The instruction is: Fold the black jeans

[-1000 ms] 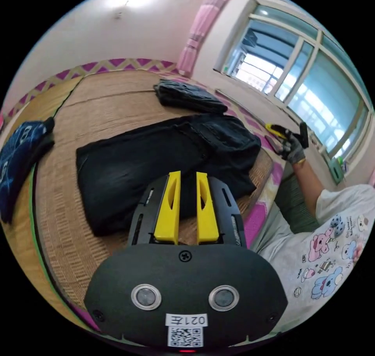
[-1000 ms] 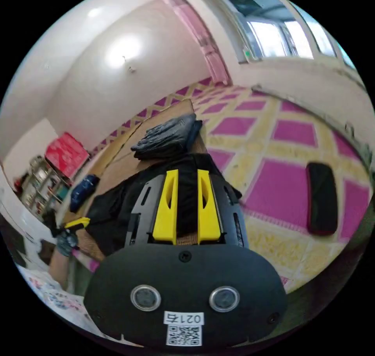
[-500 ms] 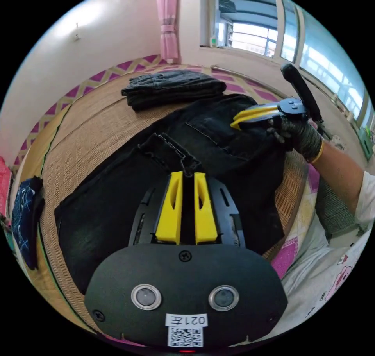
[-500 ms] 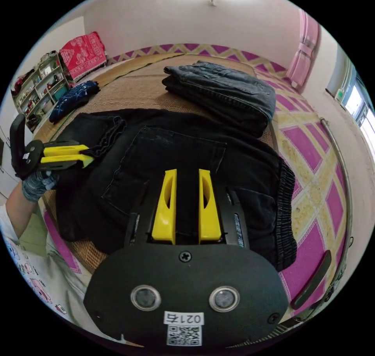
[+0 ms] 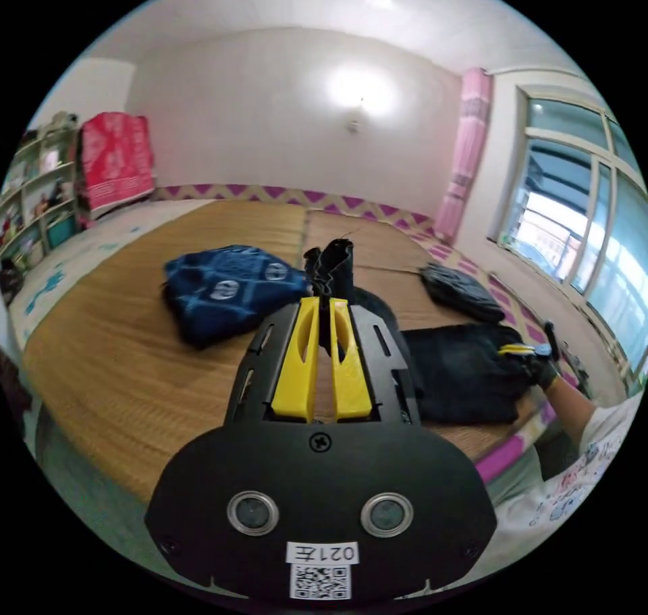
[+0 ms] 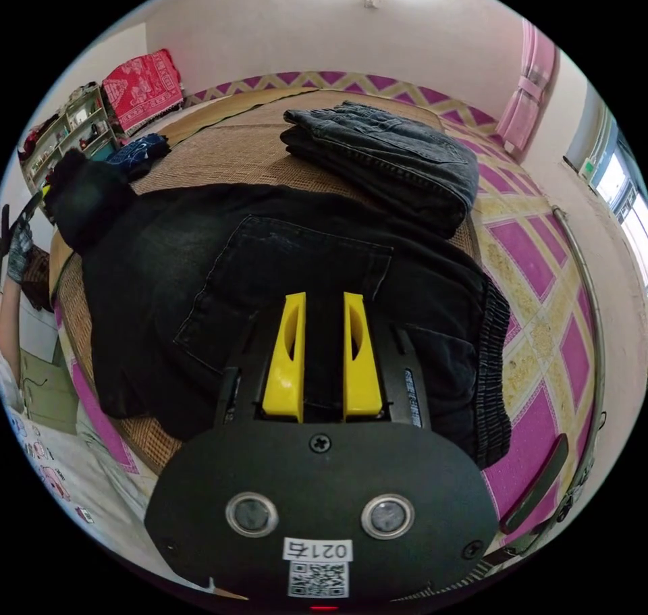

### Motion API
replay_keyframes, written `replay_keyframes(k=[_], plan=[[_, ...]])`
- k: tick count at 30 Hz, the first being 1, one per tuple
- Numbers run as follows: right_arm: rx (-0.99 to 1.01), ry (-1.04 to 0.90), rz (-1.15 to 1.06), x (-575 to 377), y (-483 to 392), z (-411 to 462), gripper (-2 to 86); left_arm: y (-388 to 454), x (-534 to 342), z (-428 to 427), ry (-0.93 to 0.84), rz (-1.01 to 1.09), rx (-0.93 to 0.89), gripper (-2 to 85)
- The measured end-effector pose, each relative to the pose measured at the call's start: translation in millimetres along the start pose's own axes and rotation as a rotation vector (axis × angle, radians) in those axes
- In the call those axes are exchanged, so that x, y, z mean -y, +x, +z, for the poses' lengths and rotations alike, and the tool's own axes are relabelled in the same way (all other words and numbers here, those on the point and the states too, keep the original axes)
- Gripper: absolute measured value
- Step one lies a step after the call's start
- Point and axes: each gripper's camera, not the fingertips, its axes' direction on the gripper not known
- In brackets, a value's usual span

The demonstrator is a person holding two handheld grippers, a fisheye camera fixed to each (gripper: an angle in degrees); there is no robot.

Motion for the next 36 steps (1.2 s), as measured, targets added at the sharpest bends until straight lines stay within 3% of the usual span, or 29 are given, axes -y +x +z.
replay_keyframes(k=[2,6,9,13,16,21,26,30,36], plan=[[0.004,-0.001,0.008,-4.0,-1.6,-0.6,8.6,-49.4,-10.3,13.1,-0.065,-0.102,0.066,-0.7],[0.011,-0.002,0.014,-14.5,-5.6,-3.3,8.6,-125.3,-37.5,61.2,-0.283,-0.344,-0.075,-0.4],[0.048,0.009,-0.010,-21.1,-5.7,-12.6,9.1,-140.3,-24.6,49.7,-0.242,-0.381,-0.125,-0.2],[0.085,0.140,-0.154,-20.9,-4.0,-50.6,9.0,-112.0,5.9,13.1,-0.140,-0.191,0.020,0.0],[0.075,0.112,-0.254,-4.2,3.7,-43.9,9.3,-76.3,26.6,15.4,-0.157,-0.022,-0.094,1.9],[0.053,-0.011,-0.383,29.3,18.0,-14.4,10.3,-16.1,44.5,70.8,-0.332,0.266,-0.279,7.5],[0.087,-0.091,-0.504,41.6,25.4,-0.6,9.3,5.5,56.6,97.2,-0.396,0.418,-0.317,10.9],[0.152,-0.110,-0.635,31.9,21.5,-11.3,2.5,12.6,65.1,100.8,-0.447,0.543,-0.291,12.4],[0.279,-0.009,-0.577,9.4,46.2,-47.8,0.3,13.2,65.0,106.3,-0.532,0.617,-0.283,10.3]])
